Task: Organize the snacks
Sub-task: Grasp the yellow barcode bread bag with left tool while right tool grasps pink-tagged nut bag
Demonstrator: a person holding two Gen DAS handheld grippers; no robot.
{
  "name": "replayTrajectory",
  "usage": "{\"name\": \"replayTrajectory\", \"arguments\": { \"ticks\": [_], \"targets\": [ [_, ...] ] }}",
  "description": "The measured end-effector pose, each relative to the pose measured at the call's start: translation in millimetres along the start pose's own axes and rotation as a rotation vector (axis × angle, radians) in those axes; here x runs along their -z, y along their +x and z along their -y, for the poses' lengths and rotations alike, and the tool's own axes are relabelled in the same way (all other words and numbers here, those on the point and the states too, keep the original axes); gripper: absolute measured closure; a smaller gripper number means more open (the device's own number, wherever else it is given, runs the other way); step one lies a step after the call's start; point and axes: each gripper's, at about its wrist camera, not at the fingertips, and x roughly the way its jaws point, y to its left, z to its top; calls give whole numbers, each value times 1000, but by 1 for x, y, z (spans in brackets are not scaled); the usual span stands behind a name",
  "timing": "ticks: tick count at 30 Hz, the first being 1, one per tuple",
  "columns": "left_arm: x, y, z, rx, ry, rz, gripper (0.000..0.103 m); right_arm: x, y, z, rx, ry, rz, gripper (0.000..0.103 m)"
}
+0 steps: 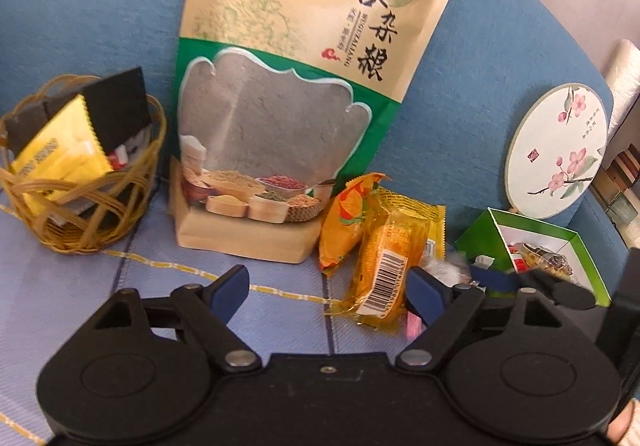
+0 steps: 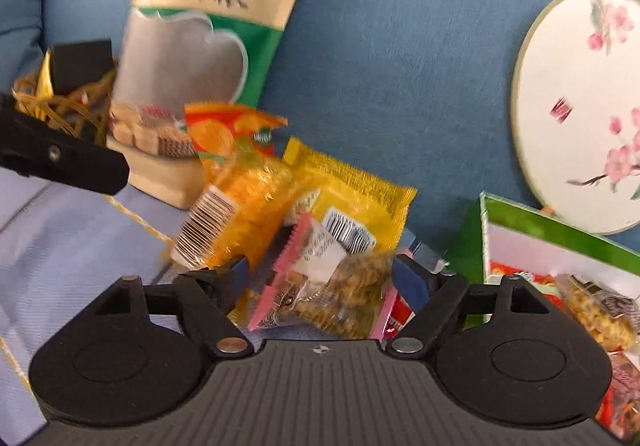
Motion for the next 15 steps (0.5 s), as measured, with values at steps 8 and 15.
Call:
{"name": "replayTrajectory", "arguments": {
  "ticks": [8,15],
  "targets": [
    [-2,42,29,29,29,-48,3,25,-47,-16,-129,-75,-10,19],
    [10,70,38,23,59,-110,45,46,-95,-11,-200,31,-17,34]
  ]
}}
